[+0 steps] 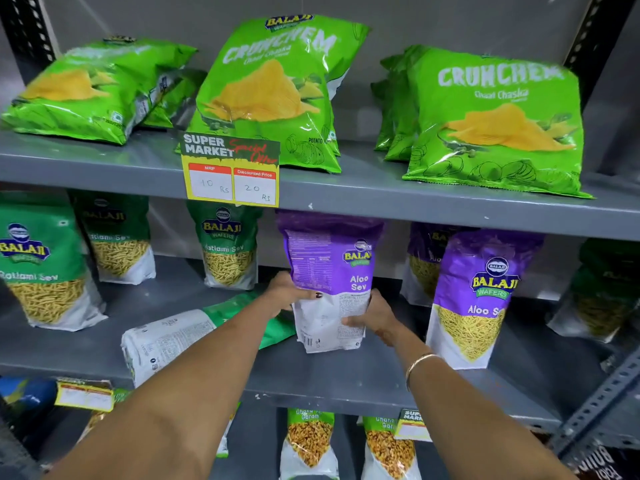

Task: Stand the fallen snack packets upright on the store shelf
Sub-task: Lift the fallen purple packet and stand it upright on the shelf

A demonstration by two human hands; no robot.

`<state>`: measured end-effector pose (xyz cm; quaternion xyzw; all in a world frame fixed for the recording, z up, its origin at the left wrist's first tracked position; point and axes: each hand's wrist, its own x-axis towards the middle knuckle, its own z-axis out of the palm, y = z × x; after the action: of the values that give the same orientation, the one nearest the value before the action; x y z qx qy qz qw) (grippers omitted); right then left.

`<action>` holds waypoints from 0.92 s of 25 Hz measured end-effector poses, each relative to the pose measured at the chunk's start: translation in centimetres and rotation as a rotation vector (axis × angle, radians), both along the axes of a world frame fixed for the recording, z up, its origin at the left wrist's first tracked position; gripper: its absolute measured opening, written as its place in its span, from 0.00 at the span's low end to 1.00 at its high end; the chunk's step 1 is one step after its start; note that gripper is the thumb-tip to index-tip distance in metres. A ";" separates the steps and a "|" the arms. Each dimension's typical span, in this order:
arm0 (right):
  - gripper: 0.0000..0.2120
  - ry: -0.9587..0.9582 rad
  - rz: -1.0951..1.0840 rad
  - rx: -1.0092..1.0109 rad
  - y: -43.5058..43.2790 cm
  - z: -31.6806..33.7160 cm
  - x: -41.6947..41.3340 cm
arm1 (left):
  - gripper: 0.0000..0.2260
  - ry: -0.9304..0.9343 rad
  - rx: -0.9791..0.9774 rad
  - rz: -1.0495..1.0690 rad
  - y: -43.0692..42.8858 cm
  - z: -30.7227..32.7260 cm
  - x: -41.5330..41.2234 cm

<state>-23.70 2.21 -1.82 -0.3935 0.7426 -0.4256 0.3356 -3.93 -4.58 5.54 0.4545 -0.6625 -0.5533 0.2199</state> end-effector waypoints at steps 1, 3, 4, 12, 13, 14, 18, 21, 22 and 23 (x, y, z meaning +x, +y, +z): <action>0.49 0.027 -0.044 -0.034 -0.8 -2.8 -1.0 | 0.28 -0.003 -0.040 -0.015 -0.3 -0.5 -0.5; 0.45 0.124 -0.129 -0.063 0.7 -2.0 0.9 | 0.37 0.016 -0.101 -0.033 -2.0 -2.7 -1.5; 0.42 0.156 -0.168 -0.077 2.0 -0.7 2.4 | 0.39 0.021 -0.117 -0.040 -2.9 -4.0 -1.9; 0.34 0.006 -0.254 0.042 2.1 -0.6 2.0 | 0.11 -0.122 0.178 -0.247 -2.1 -3.5 0.4; 0.31 -0.069 -0.242 0.061 2.1 -0.6 2.1 | 0.12 -0.131 0.210 -0.255 -2.4 -3.5 0.8; 0.28 -0.129 -0.228 0.070 2.0 -0.6 2.2 | 0.12 -0.134 0.240 -0.267 -2.8 -3.6 1.0; 0.15 -0.191 -0.112 0.038 2.0 0.1 1.9 | 0.14 -0.161 0.248 -0.306 -2.6 -3.8 0.5; 0.24 -0.217 0.188 0.114 2.8 0.7 1.4 | 0.35 -0.115 0.142 -0.205 -2.1 -4.7 -1.0; 0.28 -0.237 0.270 0.117 2.8 0.6 1.4 | 0.40 -0.104 0.099 -0.195 -2.0 -4.9 -1.6; 0.36 -0.232 0.314 0.105 2.6 0.4 1.6 | 0.43 -0.081 0.067 -0.207 -2.0 -5.3 -2.3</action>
<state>-22.10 4.79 -1.44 -0.4347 0.6495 -0.3711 0.5014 -6.20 -6.60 0.25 0.4130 -0.6952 -0.5761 0.1194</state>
